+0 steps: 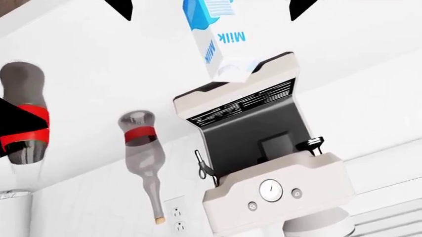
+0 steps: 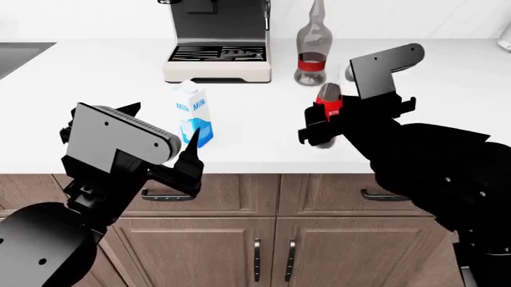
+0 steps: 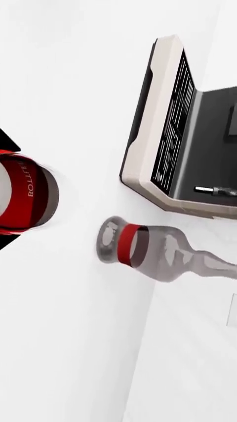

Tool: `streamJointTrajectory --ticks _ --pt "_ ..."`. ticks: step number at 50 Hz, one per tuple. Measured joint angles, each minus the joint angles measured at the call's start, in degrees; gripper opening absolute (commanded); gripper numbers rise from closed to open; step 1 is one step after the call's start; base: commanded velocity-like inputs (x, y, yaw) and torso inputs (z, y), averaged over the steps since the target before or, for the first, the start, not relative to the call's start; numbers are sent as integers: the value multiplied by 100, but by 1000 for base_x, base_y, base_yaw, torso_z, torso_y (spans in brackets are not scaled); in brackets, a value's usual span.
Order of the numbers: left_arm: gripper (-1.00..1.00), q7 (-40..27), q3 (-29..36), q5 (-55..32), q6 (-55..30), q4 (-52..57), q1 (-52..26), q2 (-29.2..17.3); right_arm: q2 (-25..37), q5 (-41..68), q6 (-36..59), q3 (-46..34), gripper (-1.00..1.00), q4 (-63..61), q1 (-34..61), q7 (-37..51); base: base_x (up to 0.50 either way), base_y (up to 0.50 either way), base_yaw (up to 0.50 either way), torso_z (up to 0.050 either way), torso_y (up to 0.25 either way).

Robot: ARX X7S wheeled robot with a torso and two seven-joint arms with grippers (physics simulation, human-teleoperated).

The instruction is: Move the drinks to the dining counter.

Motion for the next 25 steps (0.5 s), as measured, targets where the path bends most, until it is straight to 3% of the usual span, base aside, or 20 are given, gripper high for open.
streamJointTrajectory --ticks 25 --pt "100 -81 -42 -44 122 -177 -26 78 364 2303 1367 1196 -100 -2237 350 1780 0 0 0 0 1"
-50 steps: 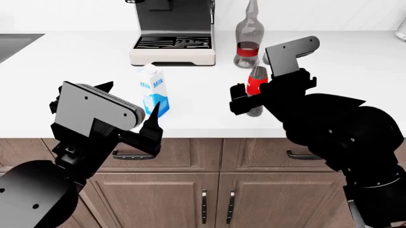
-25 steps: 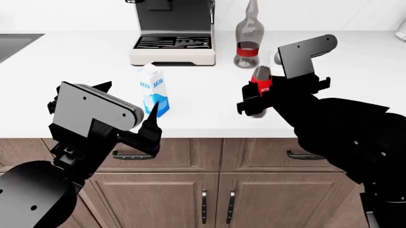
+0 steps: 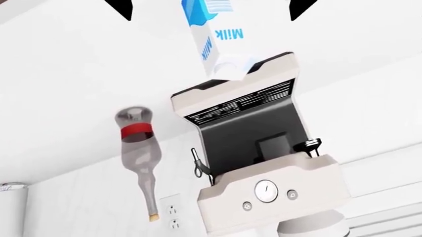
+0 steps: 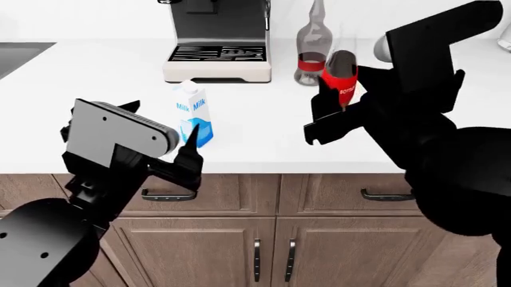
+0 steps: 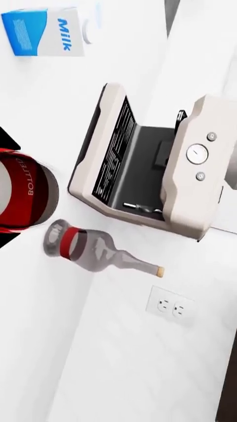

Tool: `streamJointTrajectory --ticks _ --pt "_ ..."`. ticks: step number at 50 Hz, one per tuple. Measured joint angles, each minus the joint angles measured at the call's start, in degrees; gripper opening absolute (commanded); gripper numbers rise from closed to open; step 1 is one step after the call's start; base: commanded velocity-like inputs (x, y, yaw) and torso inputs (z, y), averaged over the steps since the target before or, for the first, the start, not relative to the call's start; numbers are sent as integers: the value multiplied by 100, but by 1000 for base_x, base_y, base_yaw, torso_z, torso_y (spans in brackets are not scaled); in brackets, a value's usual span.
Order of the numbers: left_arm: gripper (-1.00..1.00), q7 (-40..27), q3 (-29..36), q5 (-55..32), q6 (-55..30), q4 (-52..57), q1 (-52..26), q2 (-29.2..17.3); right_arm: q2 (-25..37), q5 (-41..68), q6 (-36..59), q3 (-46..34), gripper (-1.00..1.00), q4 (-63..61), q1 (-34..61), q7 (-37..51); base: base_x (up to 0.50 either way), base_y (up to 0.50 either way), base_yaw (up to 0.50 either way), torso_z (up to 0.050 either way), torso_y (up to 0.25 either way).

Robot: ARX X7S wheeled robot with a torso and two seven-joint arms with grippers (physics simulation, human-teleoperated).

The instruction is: Move the drinks to the dining counter.

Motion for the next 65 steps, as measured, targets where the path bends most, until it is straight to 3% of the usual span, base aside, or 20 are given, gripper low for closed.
streamJointTrajectory --ticks 25,65 --pt "100 36 -108 -77 187 -517 -242 165 10 665 169 52 -100 -283 301 396 0 0 0 0 1" --pt "100 365 662 539 1623 -3184 -918 397 196 907 7 -52 -100 -374 305 508 0 0 0 0 1"
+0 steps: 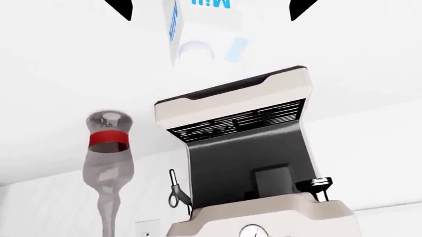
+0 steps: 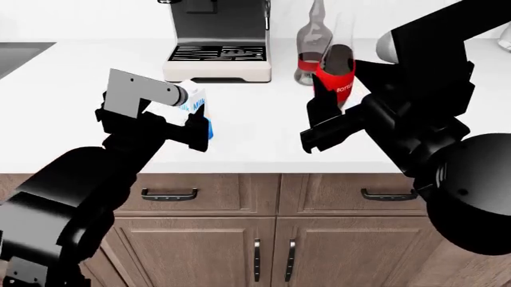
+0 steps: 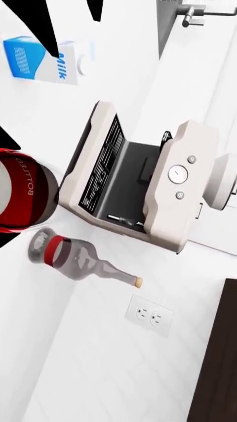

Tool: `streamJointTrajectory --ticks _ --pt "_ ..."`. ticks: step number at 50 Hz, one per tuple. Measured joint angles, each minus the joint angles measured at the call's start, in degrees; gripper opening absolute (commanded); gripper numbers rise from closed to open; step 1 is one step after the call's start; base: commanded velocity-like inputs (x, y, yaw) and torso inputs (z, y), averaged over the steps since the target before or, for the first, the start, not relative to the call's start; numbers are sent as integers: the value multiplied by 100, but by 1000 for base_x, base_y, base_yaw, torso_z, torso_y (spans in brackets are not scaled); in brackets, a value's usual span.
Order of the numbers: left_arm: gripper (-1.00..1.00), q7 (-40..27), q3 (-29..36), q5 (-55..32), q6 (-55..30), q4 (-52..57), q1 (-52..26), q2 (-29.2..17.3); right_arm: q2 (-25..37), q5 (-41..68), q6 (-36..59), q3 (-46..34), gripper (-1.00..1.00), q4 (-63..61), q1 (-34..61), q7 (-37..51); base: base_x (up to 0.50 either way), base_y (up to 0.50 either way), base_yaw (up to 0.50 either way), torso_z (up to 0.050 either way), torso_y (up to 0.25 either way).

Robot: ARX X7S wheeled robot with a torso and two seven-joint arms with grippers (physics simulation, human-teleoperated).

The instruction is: Move the drinks to the dining counter.

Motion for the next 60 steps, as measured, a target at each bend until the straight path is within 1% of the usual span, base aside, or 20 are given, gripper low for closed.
streamJointTrajectory --ticks 19,31,43,44,53,60 --pt "100 251 149 67 437 -1090 -239 102 19 145 -24 -109 -100 13 118 107 0 0 0 0 1" --pt "100 665 242 -176 453 -1332 -249 98 78 170 -94 -132 -100 -20 74 120 0 0 0 0 1" --pt "100 872 321 -218 658 -1608 -290 112 133 155 -170 -157 -100 -49 9 98 0 0 0 1 1" --pt "-100 880 326 -213 682 -1638 -293 116 139 157 -175 -158 -100 -50 7 98 0 0 0 0 0" --pt "-100 882 341 -111 835 -1775 -308 113 187 92 -204 -155 -100 -63 -14 94 0 0 0 0 0" --pt "-100 747 239 -116 924 -1804 -245 138 201 97 -259 -136 -100 -59 -26 83 0 0 0 0 1"
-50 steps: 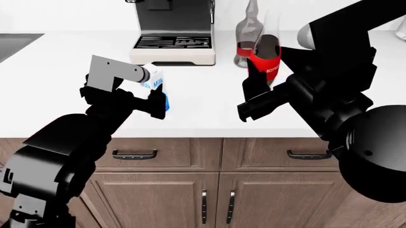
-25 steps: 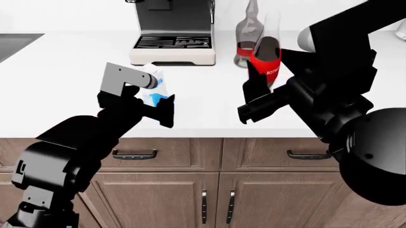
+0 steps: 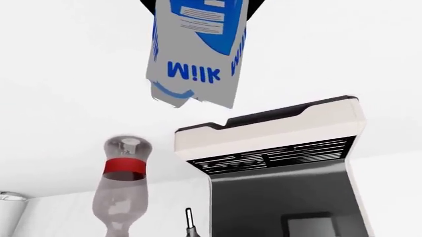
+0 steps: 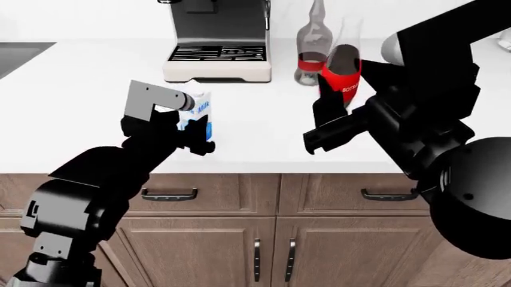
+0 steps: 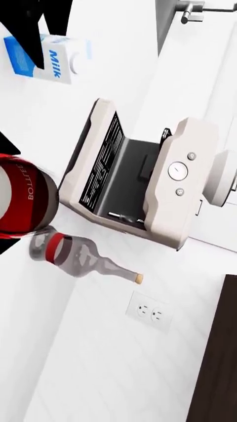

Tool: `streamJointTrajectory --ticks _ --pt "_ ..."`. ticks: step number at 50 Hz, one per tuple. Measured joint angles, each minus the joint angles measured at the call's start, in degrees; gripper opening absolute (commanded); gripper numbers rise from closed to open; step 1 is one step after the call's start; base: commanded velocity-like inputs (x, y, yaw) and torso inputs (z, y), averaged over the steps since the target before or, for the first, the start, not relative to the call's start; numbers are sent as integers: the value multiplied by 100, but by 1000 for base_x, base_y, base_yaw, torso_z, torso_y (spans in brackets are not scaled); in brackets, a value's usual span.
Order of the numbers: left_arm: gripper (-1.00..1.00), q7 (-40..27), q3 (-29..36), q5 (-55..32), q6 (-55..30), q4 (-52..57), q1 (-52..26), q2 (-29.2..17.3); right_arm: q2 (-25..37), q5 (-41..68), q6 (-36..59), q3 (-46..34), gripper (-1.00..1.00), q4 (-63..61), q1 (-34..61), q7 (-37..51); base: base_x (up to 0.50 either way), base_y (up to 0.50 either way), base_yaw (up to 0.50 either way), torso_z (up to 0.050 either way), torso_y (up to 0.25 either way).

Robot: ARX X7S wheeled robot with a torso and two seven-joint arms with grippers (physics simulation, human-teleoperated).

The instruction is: Move the drinks to the dining counter.

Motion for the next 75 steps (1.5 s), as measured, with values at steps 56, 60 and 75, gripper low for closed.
streamJointTrajectory --ticks 56,60,75 --pt "-100 -1417 -477 -814 -1879 3687 -135 -141 195 -822 -394 -127 -100 -138 -334 -49 -187 2 0 0 1" --pt "-100 -1422 -476 -835 -1896 3707 -142 -160 208 -871 -382 -161 -100 -135 -322 -11 -500 1 0 3 0" --pt "-100 -1436 -426 -866 -1872 3715 -130 -197 260 -975 -406 -220 -100 -138 -338 64 -500 1 0 0 0"
